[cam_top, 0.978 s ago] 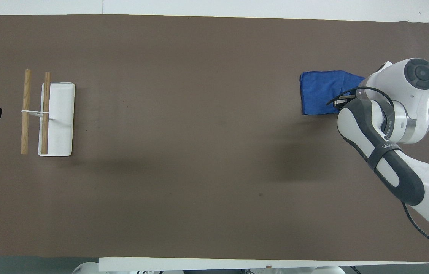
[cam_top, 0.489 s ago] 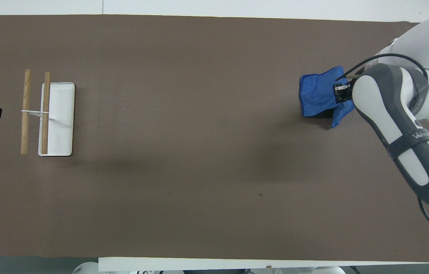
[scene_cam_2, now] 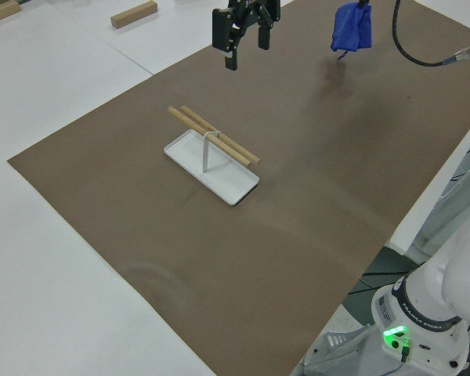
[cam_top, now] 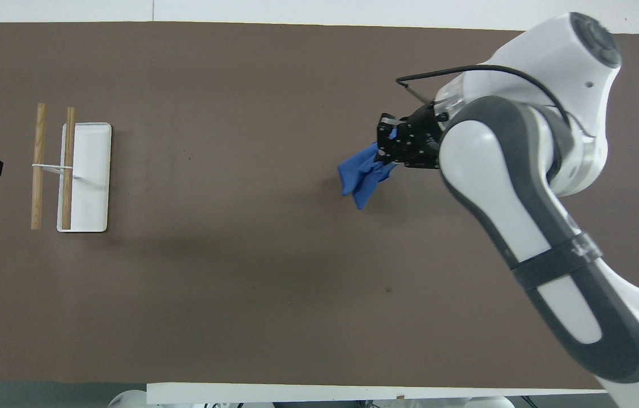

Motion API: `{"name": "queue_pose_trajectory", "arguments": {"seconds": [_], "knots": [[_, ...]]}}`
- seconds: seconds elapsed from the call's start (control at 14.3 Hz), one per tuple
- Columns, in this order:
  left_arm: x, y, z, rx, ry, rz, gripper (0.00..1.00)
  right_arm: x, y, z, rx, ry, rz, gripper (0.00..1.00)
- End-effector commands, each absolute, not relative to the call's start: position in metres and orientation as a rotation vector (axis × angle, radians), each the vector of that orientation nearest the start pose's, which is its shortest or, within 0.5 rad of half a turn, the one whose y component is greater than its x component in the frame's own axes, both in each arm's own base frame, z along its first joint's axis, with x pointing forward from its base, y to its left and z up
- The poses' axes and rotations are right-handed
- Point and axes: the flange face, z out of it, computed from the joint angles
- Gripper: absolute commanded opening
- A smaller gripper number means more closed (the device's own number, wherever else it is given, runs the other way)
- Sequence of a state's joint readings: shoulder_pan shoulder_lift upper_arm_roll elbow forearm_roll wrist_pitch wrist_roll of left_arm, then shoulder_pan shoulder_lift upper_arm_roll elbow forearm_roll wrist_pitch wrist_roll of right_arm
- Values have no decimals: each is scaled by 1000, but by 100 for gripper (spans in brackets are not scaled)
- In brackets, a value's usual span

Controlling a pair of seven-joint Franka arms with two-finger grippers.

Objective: Right arm passes towel to left arm to hang
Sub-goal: 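Lift the blue towel with the right gripper toward the wooden rack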

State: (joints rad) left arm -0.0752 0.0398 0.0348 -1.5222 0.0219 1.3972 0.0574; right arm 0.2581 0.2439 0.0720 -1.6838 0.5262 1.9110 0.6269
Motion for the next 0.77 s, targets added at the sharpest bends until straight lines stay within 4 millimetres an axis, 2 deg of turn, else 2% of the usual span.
{"name": "queue_pose_trajectory", "arguments": {"seconds": [0.0,0.21,0.28,0.35,0.49,0.56,0.7], "knots": [[539,-21,610,-3092,123,278,100,574,294,469,-2429,850,394,0],[542,-33,610,-3090,-188,218,100,557,352,479,-2206,1088,436,0],[544,-44,602,-3100,-342,207,100,551,370,481,-2131,1147,447,0],[540,-66,600,-3101,-512,156,100,542,388,480,-2069,1192,450,0],[534,-93,582,-3056,-838,64,100,520,424,480,-1992,1215,407,0],[531,-106,572,-3040,-959,31,100,514,433,479,-1955,1235,408,0],[535,-118,561,-3010,-1162,0,100,513,437,480,-1874,1285,444,0]]}}
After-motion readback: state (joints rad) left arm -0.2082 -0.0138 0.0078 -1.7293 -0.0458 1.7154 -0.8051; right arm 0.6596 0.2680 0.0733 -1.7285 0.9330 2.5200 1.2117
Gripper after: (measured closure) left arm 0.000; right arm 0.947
